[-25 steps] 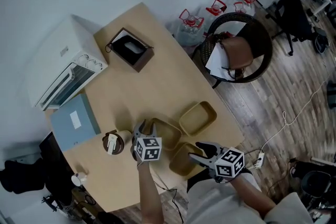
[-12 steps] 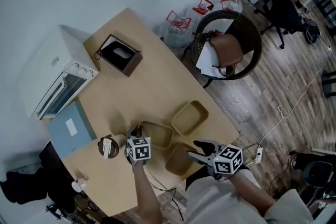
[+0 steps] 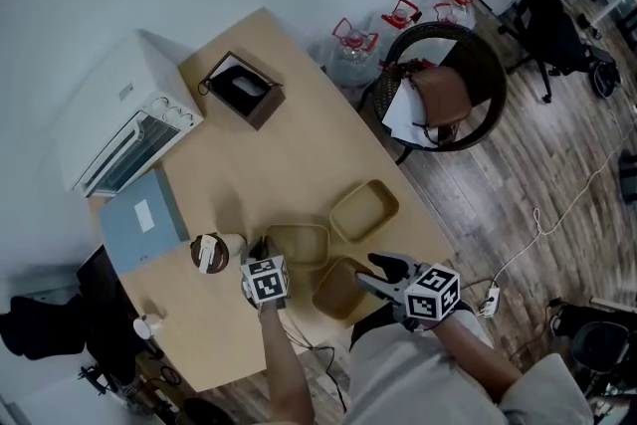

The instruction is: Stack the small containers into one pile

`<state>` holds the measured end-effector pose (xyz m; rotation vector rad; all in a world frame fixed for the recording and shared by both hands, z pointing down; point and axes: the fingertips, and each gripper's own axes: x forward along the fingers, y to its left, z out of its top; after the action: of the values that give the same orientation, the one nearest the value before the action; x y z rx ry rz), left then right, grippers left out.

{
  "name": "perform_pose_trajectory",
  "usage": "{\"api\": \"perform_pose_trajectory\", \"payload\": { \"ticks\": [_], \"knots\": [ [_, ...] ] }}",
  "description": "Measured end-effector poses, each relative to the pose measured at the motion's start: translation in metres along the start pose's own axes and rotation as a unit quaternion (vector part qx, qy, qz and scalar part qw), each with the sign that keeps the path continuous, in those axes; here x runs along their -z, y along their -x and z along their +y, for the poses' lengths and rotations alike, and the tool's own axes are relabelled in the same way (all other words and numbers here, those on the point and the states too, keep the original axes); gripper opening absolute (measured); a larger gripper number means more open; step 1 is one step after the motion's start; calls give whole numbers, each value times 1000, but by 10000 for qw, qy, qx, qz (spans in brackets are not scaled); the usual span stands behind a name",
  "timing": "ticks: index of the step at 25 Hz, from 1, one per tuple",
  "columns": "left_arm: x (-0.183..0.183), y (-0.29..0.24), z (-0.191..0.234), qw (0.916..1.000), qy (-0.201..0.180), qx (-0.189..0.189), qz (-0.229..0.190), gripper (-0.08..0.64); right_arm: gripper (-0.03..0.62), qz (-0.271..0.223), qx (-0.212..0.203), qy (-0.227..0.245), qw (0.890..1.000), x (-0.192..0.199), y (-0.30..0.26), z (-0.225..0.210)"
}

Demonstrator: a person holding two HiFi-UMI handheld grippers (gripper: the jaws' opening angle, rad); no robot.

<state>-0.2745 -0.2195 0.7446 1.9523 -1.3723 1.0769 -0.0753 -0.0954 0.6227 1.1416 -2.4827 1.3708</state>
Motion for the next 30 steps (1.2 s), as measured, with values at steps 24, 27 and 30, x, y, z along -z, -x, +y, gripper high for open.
{"api": "perform_pose_trajectory", "payload": {
  "ticks": [24,27,30],
  "knots": [
    [54,165,-30,9508,2491,-1527,-1034,12,216,1532,-704,2438,9551,45,-26,33],
    [64,167,-42,9419,2882,-1450,-934,12,218,1499,-837,2563,9512,41,-23,31],
    [70,168,-56,9302,3322,-1277,-901,12,230,1645,-949,3096,9317,43,-17,31]
  ]
}}
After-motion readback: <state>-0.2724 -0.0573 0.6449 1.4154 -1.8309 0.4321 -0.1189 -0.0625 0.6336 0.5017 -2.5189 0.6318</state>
